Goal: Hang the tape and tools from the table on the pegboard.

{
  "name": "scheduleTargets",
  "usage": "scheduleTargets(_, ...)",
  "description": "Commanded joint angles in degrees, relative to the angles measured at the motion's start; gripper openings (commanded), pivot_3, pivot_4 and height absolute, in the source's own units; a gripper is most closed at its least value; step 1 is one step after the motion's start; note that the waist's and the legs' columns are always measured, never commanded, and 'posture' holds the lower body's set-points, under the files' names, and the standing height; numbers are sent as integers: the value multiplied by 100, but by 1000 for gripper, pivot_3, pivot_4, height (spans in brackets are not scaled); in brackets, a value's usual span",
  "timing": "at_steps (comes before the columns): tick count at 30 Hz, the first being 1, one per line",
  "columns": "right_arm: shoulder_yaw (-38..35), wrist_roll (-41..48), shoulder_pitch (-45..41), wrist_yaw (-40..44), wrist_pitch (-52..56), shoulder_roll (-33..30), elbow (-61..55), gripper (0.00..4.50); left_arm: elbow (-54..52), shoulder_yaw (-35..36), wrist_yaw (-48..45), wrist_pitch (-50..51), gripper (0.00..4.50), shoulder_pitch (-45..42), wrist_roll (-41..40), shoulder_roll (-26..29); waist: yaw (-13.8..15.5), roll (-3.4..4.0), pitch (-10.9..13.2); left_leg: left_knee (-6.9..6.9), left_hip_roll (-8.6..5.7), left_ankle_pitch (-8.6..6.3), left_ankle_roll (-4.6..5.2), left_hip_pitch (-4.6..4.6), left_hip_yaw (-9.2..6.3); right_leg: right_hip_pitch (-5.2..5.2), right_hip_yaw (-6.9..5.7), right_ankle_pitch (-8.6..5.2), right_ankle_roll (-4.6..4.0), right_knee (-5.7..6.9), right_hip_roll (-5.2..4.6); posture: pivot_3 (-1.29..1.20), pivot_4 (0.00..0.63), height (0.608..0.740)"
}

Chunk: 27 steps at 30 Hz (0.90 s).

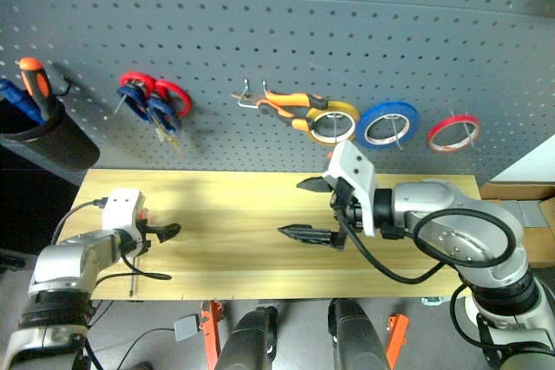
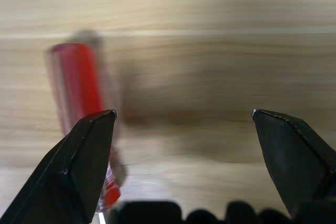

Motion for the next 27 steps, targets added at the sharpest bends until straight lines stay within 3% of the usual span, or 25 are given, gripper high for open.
scheduleTargets(1,-136,92,72,-35,-14,-42,-257,4500,23,165,-133,-332,4473,-142,77,176,5,0,0,0,-1,0,0,0,0,0,0,0,0,0,-1,-66,317,740)
scheduleTargets(5,-133,60,188,-46,-50,-91,-316,4500,-270,370,-194,-358,4473,-176,-161,14,23,0,0,1,-2,0,0,-1,1,0,1,0,0,-2,-4,-63,320,740)
scheduleTargets(9,-154,87,216,-52,-73,-92,-363,4500,-1252,1272,301,-128,4473,-46,-623,-352,26,-2,1,2,-2,0,-1,-6,-2,0,-3,0,0,-3,-6,-67,324,740)
scheduleTargets(15,-225,83,301,71,-159,-176,-327,4500,-3132,2512,1587,1071,4473,813,-956,-1354,-57,-2,1,-1,-1,0,-1,1,9,0,9,0,0,-3,-6,-49,324,740)
scheduleTargets(20,-269,99,321,220,-219,-230,-274,4500,-4438,2749,1714,1928,4473,1709,-1397,-1994,-20,-2,1,4,-3,0,0,1,5,4,5,1,3,3,-6,-39,326,740)
scheduleTargets(23,-283,87,336,270,-233,-255,-255,4500,-4689,2971,1967,2079,4473,2003,-1361,-2256,21,-2,1,4,-2,0,-1,9,0,9,2,1,3,7,-4,-34,325,740)
scheduleTargets(27,-288,93,366,289,-232,-271,-259,4500,-4616,3417,2534,2014,4473,1617,-1382,-2774,61,-2,1,4,-4,1,-1,14,-1,16,1,2,4,7,-3,-36,324,740)
